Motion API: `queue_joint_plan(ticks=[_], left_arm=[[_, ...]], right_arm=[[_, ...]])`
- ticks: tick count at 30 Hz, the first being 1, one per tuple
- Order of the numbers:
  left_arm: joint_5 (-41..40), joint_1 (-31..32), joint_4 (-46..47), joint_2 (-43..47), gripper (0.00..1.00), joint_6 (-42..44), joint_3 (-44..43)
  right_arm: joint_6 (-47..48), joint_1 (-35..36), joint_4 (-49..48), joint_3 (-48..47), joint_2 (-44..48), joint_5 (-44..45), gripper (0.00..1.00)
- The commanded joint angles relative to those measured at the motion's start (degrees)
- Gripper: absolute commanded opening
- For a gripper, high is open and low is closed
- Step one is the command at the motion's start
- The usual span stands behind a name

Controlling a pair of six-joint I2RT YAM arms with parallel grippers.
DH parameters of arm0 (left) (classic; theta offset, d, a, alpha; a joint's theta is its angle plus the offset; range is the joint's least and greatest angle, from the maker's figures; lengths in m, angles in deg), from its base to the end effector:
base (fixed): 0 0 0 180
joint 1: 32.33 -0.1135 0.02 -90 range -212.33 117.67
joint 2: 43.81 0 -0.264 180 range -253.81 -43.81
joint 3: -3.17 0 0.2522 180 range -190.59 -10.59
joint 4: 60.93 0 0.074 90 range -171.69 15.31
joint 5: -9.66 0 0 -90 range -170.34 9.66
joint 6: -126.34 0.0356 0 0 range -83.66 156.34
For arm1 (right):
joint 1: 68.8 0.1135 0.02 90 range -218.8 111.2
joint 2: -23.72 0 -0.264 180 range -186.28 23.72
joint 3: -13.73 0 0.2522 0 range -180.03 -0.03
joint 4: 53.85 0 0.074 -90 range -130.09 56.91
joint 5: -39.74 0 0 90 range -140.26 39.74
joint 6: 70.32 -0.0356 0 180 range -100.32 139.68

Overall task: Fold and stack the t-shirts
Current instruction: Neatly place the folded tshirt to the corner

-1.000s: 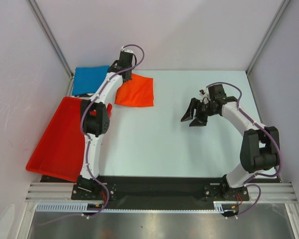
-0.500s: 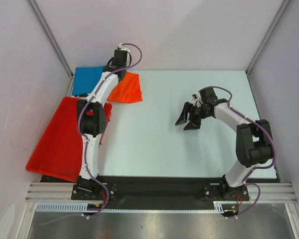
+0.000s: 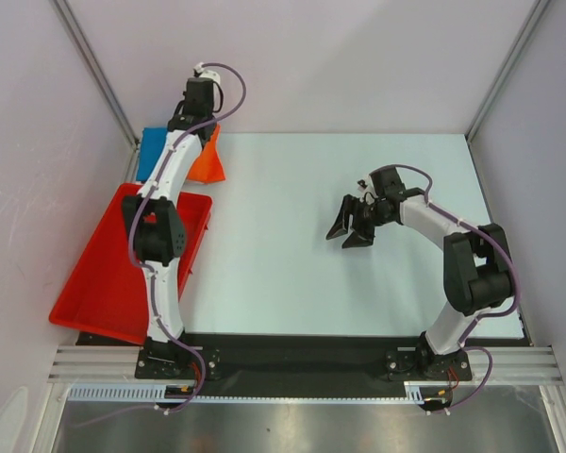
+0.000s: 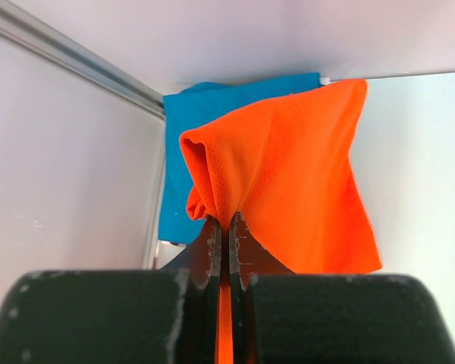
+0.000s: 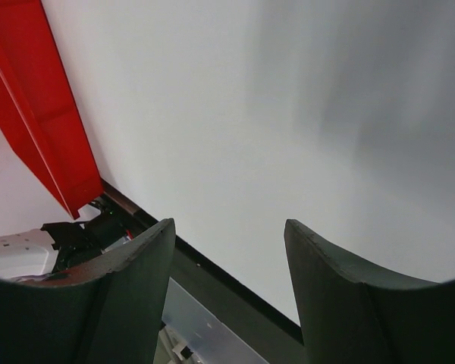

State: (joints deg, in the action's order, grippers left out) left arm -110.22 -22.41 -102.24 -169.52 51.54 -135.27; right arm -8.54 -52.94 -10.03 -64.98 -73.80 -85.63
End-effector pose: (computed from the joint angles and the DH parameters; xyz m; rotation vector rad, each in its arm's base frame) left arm 0.5076 -0.0708 0.3333 0.1270 2.0456 0.5949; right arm 0.3220 0.1129 0.2024 0.0835 2.7463 1.0599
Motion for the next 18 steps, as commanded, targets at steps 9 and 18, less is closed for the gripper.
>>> queue_joint_plan(ticks=[9, 18], left_arm=[[-0.96, -0.77, 3.65, 8.46, 0.0, 3.08, 2.08], [-0.61, -0.95, 5.23, 14.17, 0.0, 4.57, 7.52]], right_arm=[[-1.3, 1.28, -2.2, -1.85, -0.83, 0.04, 0.65], [-1.65, 1.55, -2.73, -1.15, -0.75, -0.22, 0.65]])
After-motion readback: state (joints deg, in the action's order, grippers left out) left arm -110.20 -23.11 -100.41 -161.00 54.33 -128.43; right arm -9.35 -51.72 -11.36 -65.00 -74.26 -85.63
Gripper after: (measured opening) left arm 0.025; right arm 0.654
